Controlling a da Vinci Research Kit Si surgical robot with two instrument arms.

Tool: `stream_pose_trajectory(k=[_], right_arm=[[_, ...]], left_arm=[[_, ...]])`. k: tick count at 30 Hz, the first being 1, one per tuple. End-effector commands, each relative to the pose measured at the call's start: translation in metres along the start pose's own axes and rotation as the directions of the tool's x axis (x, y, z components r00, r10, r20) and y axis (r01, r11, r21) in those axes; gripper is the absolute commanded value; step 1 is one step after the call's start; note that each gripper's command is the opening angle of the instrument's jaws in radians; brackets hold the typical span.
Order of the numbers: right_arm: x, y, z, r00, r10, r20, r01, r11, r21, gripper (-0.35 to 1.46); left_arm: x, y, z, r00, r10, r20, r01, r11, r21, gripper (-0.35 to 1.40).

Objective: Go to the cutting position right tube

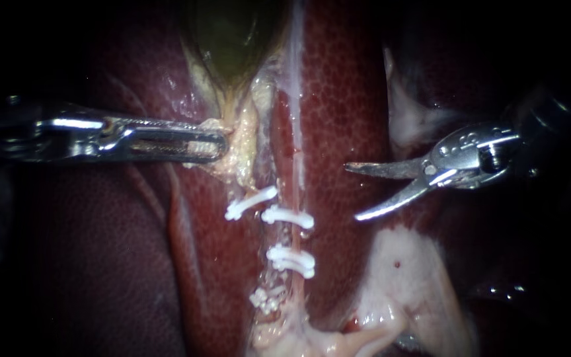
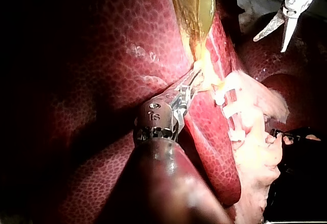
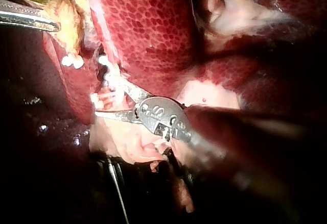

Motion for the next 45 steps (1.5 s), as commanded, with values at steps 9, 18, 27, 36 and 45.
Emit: stream_pose_trajectory(k=[9,18,27,36,45], right_arm=[[-0.0002,-0.0002,0.0003,1.000,-0.001,0.000,0.001,1.000,0.001,1.43],[-0.0004,-0.0002,0.0006,1.000,-0.003,0.000,0.003,1.000,0.006,1.43],[-0.0008,-0.0003,0.0011,1.000,-0.005,0.000,0.005,1.000,0.007,1.43],[-0.0043,-0.0007,0.0040,0.998,0.011,0.069,-0.014,0.999,0.039,1.43],[-0.0101,-0.0007,0.0086,0.986,0.078,0.149,-0.089,0.994,0.067,1.43]], left_arm=[[-0.0007,0.0003,-0.0013,1.0000,-0.002,-0.005,0.002,1.000,0.012,-0.35],[-0.0062,0.0011,-0.0072,0.9988,-0.020,0.045,0.020,1.000,-0.015,-0.35],[-0.0084,0.0004,-0.0098,0.9964,0.001,0.085,0.001,1.000,-0.022,-0.35],[-0.0083,0.0003,-0.0097,0.9964,0.001,0.085,0.001,1.000,-0.022,-0.35],[-0.0081,0.0003,-0.0096,0.9963,0.002,0.086,0.000,1.000,-0.024,-0.35]])
